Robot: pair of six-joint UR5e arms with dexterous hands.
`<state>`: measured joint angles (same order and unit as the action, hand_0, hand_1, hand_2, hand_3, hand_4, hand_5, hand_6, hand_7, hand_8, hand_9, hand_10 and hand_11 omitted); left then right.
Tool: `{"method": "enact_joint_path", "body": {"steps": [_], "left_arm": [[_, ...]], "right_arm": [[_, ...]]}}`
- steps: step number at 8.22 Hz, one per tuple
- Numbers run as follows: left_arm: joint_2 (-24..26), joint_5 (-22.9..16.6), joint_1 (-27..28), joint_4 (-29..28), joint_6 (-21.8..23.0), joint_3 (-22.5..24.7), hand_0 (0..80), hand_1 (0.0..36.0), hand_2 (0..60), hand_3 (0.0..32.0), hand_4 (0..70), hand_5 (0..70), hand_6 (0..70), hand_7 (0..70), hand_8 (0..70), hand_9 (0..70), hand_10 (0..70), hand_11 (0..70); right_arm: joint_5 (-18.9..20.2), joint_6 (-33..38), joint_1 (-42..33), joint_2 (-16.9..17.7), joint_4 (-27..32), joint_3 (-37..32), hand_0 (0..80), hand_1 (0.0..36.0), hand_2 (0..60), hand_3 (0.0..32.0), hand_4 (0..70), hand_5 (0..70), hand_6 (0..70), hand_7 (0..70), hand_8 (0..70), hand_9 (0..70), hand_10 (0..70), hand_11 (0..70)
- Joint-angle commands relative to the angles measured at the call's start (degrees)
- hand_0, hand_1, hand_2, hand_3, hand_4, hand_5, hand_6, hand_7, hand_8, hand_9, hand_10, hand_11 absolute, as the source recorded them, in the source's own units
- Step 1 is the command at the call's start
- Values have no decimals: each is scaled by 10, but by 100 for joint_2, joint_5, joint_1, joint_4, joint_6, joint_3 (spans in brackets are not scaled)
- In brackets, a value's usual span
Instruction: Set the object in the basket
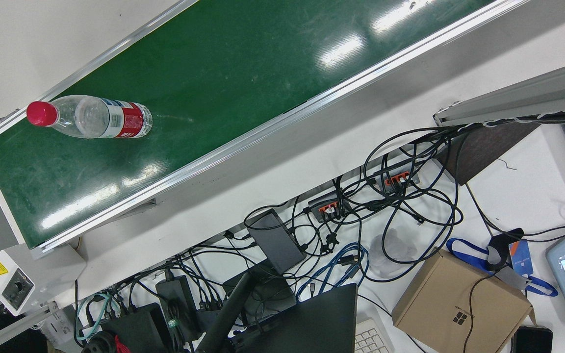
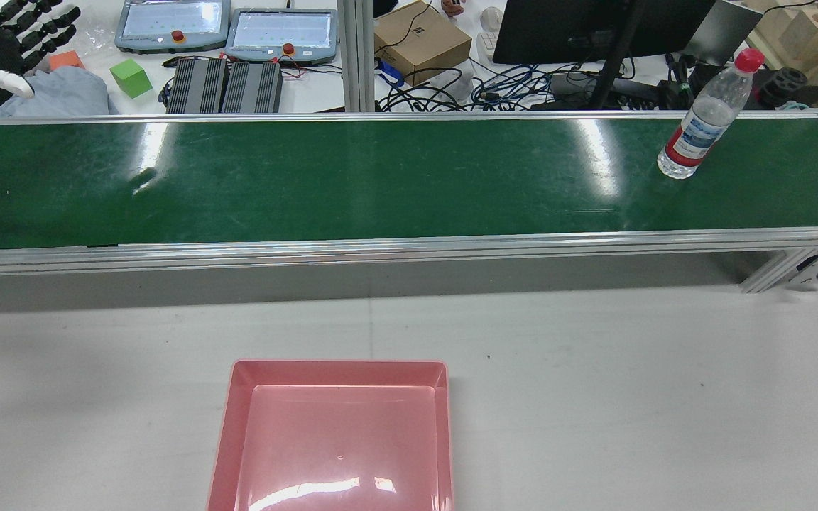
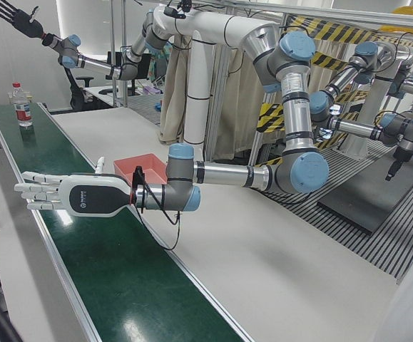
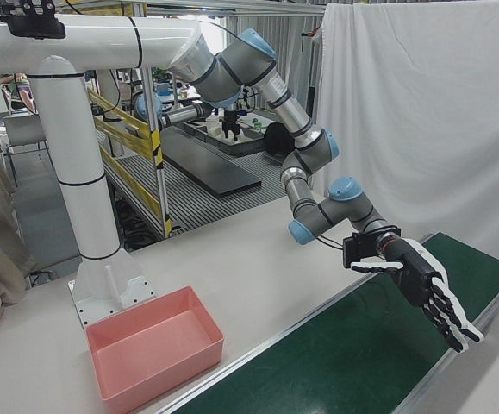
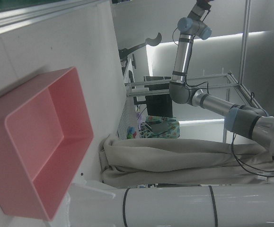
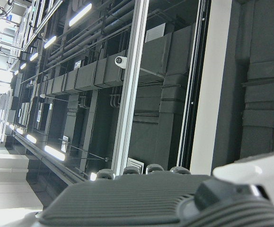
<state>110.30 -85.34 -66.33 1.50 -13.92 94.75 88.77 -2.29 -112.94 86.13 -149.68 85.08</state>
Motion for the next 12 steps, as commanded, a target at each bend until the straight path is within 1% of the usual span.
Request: {"method": "enact_joint_path", "body": {"steps": [1, 7, 9, 10, 12], "left_arm": [[0, 0, -3, 0, 3, 9, 595, 80, 0, 2, 21, 129, 24, 0, 54, 58, 15, 41], [-44, 0, -3, -9, 3, 9, 592, 80, 0, 0, 19, 128, 25, 0, 54, 56, 17, 43], [-53, 9, -20, -44, 91, 9, 593, 80, 0, 2, 14, 128, 22, 0, 53, 53, 16, 42], [-53, 9, -20, -44, 100, 9, 594, 82, 0, 0, 42, 133, 34, 0, 71, 67, 27, 56], [-53, 9, -20, -44, 109, 17, 596, 82, 0, 0, 45, 135, 35, 0, 73, 66, 27, 57]], "right_arm": [[0, 0, 0, 0, 0, 0, 0, 0, 0, 0, 0, 0, 0, 0, 0, 0, 0, 0], [0, 0, 0, 0, 0, 0, 0, 0, 0, 0, 0, 0, 0, 0, 0, 0, 0, 0], [0, 0, 0, 0, 0, 0, 0, 0, 0, 0, 0, 0, 0, 0, 0, 0, 0, 0], [0, 0, 0, 0, 0, 0, 0, 0, 0, 0, 0, 0, 0, 0, 0, 0, 0, 0], [0, 0, 0, 0, 0, 0, 0, 0, 0, 0, 0, 0, 0, 0, 0, 0, 0, 0]]}}
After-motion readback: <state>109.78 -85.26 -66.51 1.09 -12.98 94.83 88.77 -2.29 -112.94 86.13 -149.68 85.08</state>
